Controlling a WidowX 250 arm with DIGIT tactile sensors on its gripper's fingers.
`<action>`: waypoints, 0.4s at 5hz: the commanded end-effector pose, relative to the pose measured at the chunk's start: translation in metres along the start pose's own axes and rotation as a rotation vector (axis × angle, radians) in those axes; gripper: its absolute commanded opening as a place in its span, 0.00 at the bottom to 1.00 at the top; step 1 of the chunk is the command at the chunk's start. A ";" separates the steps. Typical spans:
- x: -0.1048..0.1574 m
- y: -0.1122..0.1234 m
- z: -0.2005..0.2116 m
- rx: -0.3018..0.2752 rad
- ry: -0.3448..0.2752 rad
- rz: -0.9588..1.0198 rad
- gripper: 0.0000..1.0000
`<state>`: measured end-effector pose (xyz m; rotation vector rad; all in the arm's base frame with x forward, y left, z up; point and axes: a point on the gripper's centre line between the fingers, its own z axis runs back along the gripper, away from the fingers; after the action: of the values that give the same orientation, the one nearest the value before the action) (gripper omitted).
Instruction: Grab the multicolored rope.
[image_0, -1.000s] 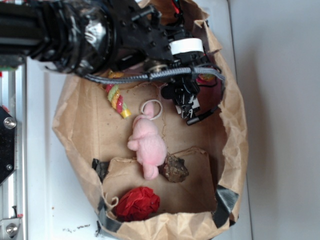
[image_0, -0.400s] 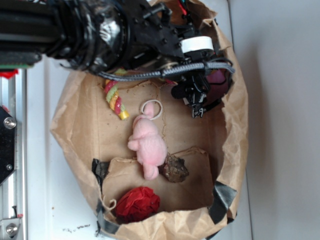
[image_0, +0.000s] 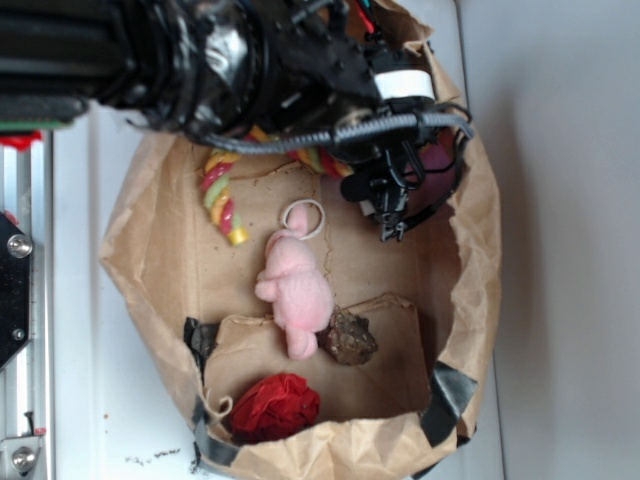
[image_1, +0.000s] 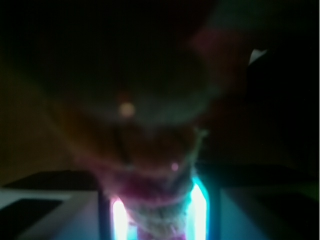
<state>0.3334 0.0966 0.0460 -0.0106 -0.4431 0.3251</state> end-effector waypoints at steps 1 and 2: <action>0.027 0.006 0.067 -0.043 -0.038 0.009 0.00; 0.027 0.005 0.091 -0.061 0.009 -0.005 0.00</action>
<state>0.3067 0.0906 0.1086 -0.1067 -0.3497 0.2901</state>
